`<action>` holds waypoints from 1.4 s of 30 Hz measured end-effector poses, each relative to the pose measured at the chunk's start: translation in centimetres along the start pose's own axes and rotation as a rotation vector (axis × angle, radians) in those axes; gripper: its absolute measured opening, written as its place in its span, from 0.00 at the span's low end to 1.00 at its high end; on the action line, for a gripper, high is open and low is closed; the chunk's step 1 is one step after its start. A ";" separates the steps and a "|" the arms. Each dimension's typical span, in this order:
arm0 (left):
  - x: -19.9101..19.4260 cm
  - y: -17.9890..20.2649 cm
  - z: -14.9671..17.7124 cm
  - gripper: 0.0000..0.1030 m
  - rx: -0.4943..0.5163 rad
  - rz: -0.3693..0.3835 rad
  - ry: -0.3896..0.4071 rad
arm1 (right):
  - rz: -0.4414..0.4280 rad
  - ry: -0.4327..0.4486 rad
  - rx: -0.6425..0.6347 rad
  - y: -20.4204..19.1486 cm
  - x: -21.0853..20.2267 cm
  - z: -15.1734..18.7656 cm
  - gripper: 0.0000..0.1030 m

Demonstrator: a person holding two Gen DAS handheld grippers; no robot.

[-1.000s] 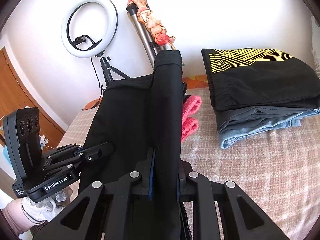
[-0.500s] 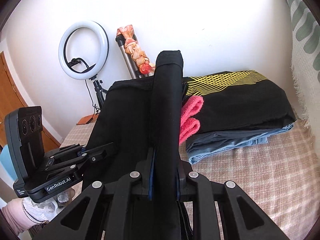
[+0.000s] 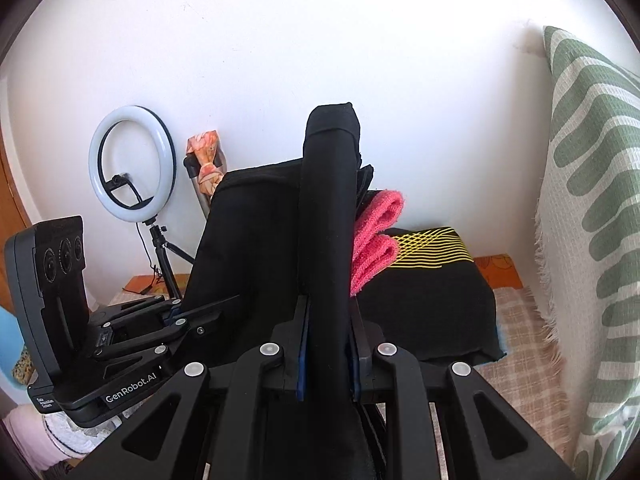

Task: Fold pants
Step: 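Lift the folded trousers with both grippers toward the clothes stack, then lower the trousers onto the clothes stack and open both grippers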

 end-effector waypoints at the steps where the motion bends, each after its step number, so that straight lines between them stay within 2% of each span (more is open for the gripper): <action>1: 0.5 0.1 -0.6 0.07 -0.001 0.003 0.007 | 0.005 0.006 -0.002 0.5 0.2 -0.7 0.14; 6: 3.3 -0.1 -3.0 0.07 -0.015 0.005 0.020 | 0.031 0.016 -0.021 2.4 2.5 -3.3 0.14; 13: 7.0 -1.7 -3.9 0.07 -0.023 -0.034 0.010 | 0.024 0.000 -0.020 5.1 7.0 -4.3 0.14; 16: 8.7 -3.2 -4.0 0.07 -0.061 -0.042 -0.010 | 0.011 -0.018 -0.007 6.0 9.3 -4.3 0.14; 22: 12.1 -4.2 -2.8 0.07 -0.068 -0.081 -0.052 | 0.007 -0.061 0.010 7.6 13.1 -2.9 0.14; 27: 14.2 -5.2 -1.8 0.07 -0.066 -0.124 -0.085 | 0.051 -0.109 -0.021 8.4 15.6 -2.3 0.16; 31: 15.1 -6.2 -1.4 0.13 -0.080 -0.157 -0.133 | 0.176 -0.129 -0.045 9.6 16.0 -2.2 0.28; 32: 15.0 -6.6 -1.3 0.15 -0.087 -0.176 -0.138 | 0.208 -0.124 -0.042 9.8 15.8 -2.3 0.36; 37: 14.5 -7.1 -1.1 0.15 -0.102 -0.181 -0.144 | 0.247 -0.112 -0.050 10.1 14.7 -2.4 0.37; 39: 14.0 -7.1 -0.9 0.22 -0.100 -0.183 -0.146 | 0.258 -0.114 -0.057 10.0 14.3 -2.2 0.37; 42: 13.2 -7.1 -0.8 0.25 -0.091 -0.184 -0.144 | 0.268 -0.119 -0.048 10.1 13.9 -1.9 0.37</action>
Point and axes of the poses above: each gripper's, at about its wrist camera, not at the fingertips, and x roughly the way its jaws point, y to its right, z to its underside, the point moved 4 cm from there along x, roughly the way its jaws point, and after that the axes turned 8 degrees about -x, right-handed, at the moved point
